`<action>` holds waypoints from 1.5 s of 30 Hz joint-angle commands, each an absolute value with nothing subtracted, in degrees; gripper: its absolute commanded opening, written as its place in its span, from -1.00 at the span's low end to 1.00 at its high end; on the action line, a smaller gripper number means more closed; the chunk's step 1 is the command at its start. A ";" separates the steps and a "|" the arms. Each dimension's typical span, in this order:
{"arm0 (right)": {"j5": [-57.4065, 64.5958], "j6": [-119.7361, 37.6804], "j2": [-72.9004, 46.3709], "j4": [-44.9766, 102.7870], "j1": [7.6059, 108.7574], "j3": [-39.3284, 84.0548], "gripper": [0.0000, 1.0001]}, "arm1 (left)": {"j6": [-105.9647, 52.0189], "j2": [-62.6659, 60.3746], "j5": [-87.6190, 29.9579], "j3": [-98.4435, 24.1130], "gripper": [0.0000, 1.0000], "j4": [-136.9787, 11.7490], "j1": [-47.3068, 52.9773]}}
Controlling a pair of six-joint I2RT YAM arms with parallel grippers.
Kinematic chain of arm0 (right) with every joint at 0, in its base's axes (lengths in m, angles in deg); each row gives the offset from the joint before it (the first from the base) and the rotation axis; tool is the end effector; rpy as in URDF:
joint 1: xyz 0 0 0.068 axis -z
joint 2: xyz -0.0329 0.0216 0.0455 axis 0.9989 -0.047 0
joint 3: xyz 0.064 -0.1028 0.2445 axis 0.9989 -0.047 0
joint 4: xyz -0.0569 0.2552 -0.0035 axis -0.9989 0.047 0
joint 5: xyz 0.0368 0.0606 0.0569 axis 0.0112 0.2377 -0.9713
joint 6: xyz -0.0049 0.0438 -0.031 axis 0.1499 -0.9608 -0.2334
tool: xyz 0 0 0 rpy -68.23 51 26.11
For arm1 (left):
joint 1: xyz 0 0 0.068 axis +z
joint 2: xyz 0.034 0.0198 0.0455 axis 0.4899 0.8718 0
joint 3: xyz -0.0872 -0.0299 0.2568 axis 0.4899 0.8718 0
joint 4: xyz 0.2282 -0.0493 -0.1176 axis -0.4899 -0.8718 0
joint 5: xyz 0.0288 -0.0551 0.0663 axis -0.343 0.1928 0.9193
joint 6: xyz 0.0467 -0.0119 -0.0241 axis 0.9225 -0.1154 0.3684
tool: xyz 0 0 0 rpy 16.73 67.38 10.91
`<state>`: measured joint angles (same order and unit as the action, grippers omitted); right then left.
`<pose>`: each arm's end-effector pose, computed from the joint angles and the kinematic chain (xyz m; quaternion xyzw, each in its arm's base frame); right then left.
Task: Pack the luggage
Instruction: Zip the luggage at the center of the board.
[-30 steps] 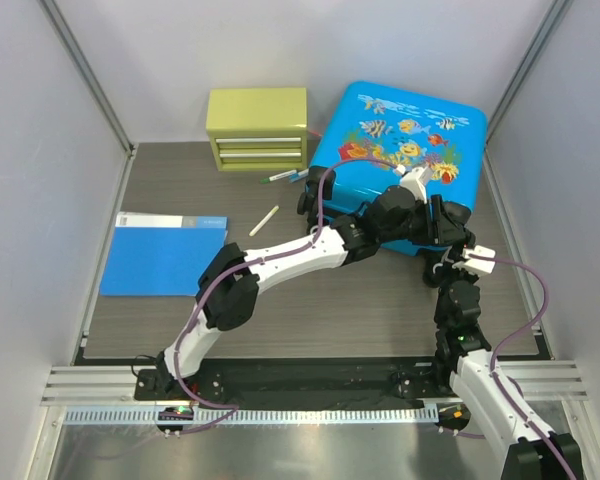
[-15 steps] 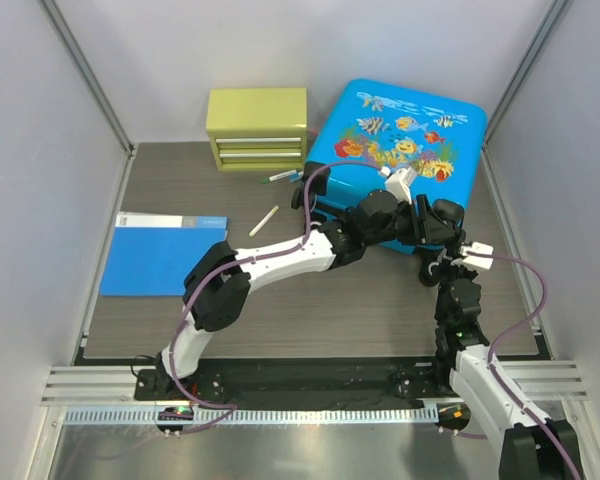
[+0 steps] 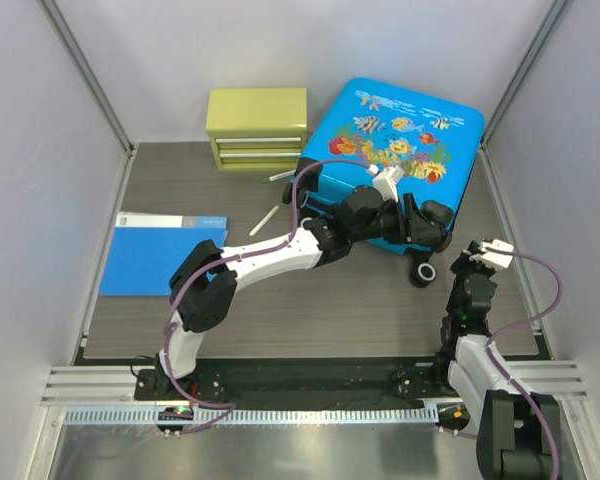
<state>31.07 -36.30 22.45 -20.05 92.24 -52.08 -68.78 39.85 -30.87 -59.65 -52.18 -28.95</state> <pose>0.1576 -0.0257 0.1815 0.1670 0.6616 -0.1351 0.7184 0.2547 -0.4241 0.2974 0.0905 0.7554 -0.5724 0.3059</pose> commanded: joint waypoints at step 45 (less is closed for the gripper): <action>-14.88 -38.70 19.91 12.13 88.28 -33.41 0.13 | -62.15 15.73 -32.78 -43.13 -1.00 -58.03 -13.38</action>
